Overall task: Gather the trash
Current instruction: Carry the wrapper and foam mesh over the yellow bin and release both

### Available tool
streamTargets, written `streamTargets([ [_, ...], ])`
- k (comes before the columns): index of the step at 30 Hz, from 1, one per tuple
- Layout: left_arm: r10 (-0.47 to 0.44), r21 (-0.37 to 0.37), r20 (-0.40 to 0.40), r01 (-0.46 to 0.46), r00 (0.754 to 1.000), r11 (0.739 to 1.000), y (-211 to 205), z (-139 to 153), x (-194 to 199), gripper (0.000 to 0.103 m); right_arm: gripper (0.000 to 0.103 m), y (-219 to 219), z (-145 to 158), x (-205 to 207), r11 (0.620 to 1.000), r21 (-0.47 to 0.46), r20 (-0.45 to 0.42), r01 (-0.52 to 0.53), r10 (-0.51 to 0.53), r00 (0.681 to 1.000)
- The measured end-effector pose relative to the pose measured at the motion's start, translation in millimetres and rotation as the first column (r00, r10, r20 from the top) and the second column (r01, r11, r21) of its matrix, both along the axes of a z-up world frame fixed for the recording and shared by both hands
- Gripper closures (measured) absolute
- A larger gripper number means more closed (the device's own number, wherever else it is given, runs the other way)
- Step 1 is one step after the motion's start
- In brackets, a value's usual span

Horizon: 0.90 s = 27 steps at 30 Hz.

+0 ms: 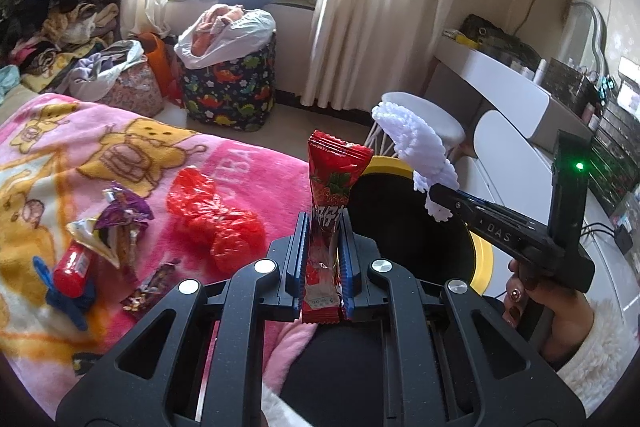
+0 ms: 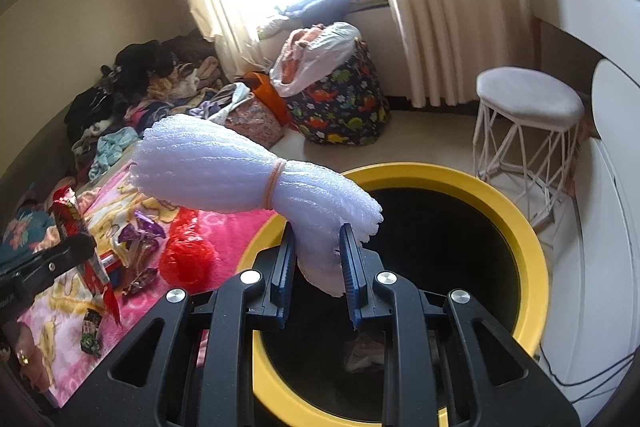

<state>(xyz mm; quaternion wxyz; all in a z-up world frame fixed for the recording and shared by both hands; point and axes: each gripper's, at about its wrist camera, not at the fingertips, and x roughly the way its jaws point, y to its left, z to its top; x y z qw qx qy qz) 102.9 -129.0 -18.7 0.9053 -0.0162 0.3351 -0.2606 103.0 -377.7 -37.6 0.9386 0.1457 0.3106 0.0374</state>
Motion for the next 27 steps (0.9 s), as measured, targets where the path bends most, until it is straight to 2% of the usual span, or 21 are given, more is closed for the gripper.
streamTargets([
  [11, -0.082, 0.014, -0.012, 0.083, 0.997, 0.996, -41.5, -13.5, 9.1, 0.094, 0.082, -36.9, -25.8, 1.3, 0.987, 0.105, -0.092, 0.117, -0.108, 0.990],
  [27, -0.133, 0.033, -0.058, 0.135, 0.989, 0.990, -88.5, -46.5, 30.4, 0.094, 0.081, -67.1, -39.2, -2.1, 0.966, 0.123, -0.124, 0.226, -0.211, 0.970],
])
